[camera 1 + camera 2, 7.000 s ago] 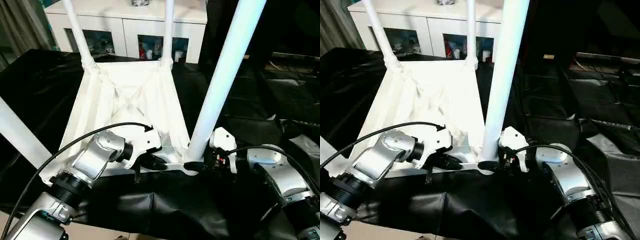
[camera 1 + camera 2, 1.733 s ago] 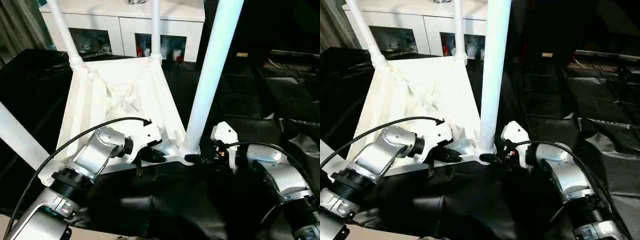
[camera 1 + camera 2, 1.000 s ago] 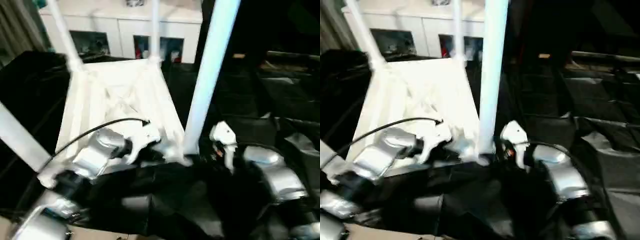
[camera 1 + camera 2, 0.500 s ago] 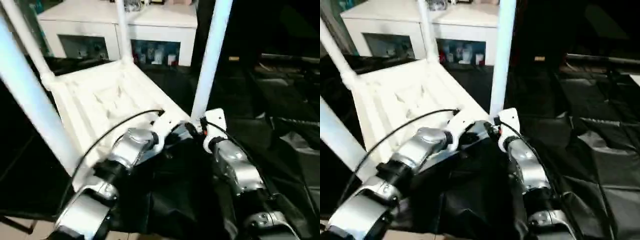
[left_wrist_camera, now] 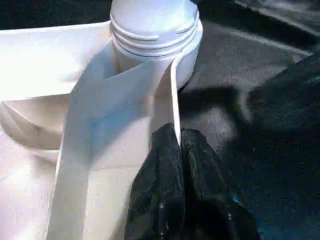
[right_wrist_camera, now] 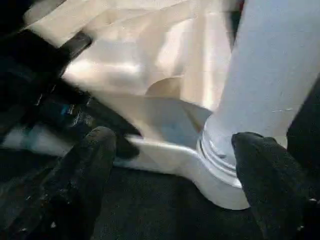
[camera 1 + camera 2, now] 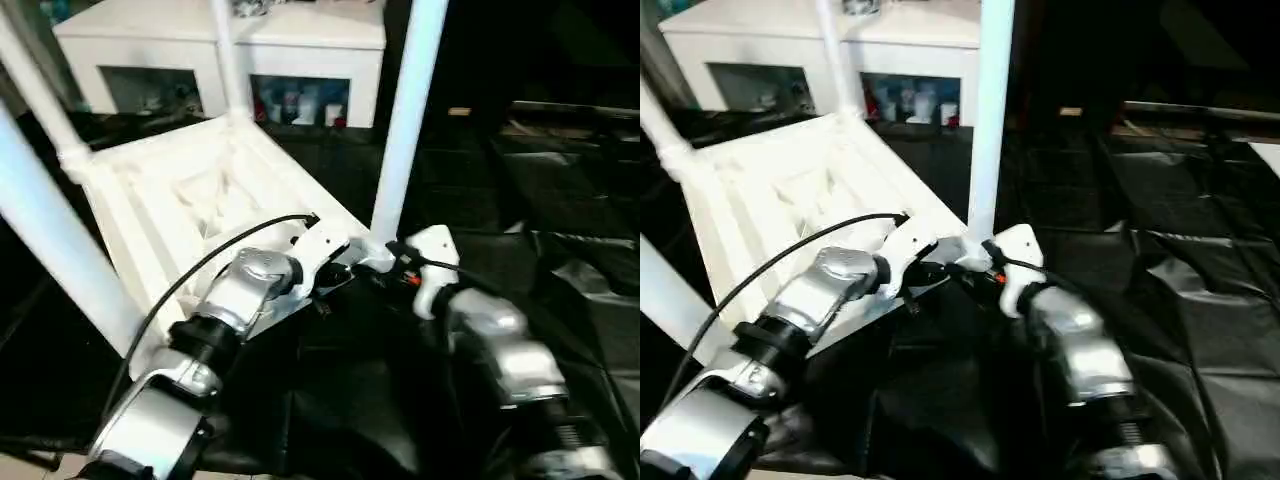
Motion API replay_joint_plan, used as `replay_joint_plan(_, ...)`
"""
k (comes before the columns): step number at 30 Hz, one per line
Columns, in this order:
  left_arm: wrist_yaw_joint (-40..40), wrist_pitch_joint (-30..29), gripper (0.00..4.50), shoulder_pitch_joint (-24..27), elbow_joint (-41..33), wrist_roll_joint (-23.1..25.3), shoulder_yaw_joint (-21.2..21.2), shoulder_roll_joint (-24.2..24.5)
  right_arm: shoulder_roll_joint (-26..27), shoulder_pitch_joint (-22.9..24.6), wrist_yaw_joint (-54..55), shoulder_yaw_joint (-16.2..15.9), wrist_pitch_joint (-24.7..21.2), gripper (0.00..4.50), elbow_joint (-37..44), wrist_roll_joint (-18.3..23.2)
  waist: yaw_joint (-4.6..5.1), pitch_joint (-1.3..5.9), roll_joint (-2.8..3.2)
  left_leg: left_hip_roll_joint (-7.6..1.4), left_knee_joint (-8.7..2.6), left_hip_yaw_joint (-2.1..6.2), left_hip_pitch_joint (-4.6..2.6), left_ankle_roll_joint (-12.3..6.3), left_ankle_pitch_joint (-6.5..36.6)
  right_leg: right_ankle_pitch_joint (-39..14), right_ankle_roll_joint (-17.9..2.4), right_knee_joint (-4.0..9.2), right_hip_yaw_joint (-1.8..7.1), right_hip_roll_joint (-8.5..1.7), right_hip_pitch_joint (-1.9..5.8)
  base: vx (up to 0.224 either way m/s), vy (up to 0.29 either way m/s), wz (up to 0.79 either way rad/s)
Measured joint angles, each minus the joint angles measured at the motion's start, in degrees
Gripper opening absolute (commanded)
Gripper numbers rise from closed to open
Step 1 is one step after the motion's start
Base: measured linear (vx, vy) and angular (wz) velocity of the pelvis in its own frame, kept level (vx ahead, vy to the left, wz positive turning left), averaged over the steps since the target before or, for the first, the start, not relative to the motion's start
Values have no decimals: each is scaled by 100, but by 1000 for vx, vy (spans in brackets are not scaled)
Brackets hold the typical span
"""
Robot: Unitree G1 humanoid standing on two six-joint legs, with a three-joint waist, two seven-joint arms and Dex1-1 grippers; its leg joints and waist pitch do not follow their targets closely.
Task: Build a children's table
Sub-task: Rotate leg to tighten
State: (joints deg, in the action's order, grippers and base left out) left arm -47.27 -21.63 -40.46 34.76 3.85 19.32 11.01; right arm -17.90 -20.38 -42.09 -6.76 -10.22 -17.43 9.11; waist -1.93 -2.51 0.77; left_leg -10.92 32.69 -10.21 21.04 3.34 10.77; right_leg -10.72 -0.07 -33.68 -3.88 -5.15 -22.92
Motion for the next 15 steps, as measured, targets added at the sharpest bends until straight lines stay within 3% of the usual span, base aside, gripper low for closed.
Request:
replay_joint_plan(5,-1001,-186,0,270,-748,-139,320,623,-688,26,-818,-58,175,384,114,-87,-44,0,0,-1,1,-2,-1,-11,-6,-2,-5,-1,-1,-1,-10,0,0,0)
replay_joint_plan(9,-1608,-341,0,475,-1297,-193,498,982,-820,27,-1166,-164,189,384,186,-68,-110,-5,9,-1,11,-8,-6,12,8,-2,-5,-3,7,-5,-2,0,0,0)
replay_joint_plan(15,-1769,-514,0,632,-1703,-194,600,1103,-847,40,-1450,-303,190,384,223,-28,-141,-9,12,1,28,-27,4,16,13,-2,-5,-2,20,-14,3,0,0,0)
